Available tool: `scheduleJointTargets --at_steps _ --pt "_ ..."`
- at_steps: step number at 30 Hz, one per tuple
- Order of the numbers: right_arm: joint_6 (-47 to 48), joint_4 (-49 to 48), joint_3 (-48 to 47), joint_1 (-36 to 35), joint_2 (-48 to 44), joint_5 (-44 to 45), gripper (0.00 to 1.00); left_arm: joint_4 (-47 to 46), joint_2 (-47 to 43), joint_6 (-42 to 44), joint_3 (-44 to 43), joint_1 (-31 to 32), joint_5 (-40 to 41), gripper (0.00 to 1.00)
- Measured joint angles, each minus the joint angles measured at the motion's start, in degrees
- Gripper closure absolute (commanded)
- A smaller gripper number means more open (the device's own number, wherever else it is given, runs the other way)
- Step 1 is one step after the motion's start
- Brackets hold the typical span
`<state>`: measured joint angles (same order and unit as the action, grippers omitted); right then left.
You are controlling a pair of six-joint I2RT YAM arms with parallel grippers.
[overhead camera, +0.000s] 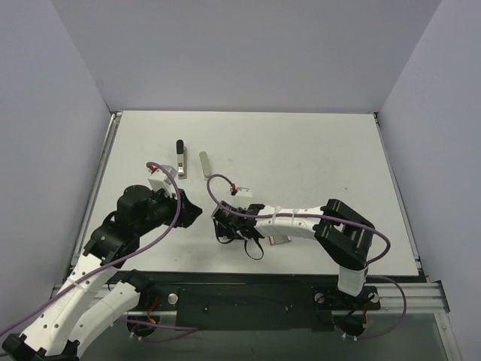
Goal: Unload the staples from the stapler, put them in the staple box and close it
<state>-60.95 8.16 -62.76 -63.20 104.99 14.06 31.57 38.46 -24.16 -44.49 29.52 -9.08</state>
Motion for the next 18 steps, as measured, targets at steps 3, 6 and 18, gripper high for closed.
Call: scheduleJointTargets --at_steps 3,6,18 --pt "-0.7 1.2 -0.9 -0.3 0.6 1.0 0.46 0.0 -0.2 0.0 0.0 0.0 0.0 0.39" --pt "-1.1 3.0 -2.2 -0.9 1.5 2.3 0.5 0.0 -0.3 0.0 0.0 0.1 0.1 0.39" --pt "-3.6 9.8 -7.3 -3.8 5.6 9.5 0.61 2.9 -1.5 -1.2 0.0 0.6 7.1 0.39"
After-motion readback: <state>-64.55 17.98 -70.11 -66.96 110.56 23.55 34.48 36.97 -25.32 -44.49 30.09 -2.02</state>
